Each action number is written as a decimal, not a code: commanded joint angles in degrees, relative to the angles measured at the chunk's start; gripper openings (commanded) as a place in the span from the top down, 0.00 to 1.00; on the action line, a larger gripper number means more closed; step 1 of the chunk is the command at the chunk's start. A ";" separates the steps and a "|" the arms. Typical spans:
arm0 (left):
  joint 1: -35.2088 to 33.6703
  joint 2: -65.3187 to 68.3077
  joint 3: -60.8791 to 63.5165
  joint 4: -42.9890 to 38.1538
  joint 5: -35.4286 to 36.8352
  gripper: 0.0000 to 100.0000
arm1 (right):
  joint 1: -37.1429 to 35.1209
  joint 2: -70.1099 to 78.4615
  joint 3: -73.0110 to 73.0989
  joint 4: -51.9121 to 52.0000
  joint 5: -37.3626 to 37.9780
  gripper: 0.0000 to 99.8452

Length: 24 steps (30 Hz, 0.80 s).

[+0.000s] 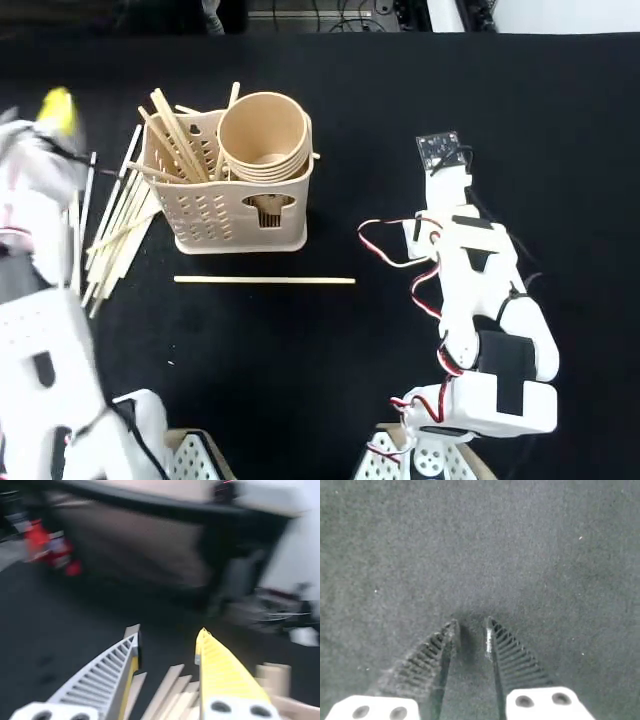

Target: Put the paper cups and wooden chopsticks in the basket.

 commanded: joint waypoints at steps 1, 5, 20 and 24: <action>-8.84 11.96 -6.81 3.52 -5.19 0.81 | -0.79 -2.59 -0.22 -0.53 0.62 0.91; -10.77 27.25 -10.07 3.69 -13.54 0.81 | -0.79 -2.59 -0.22 -0.44 0.62 0.91; -10.77 86.59 -48.48 6.68 -19.96 0.81 | -0.79 -2.59 -0.13 -0.44 0.62 0.91; -10.33 97.58 -62.55 18.46 -19.96 0.84 | -0.79 -2.59 -0.13 -0.44 0.62 0.91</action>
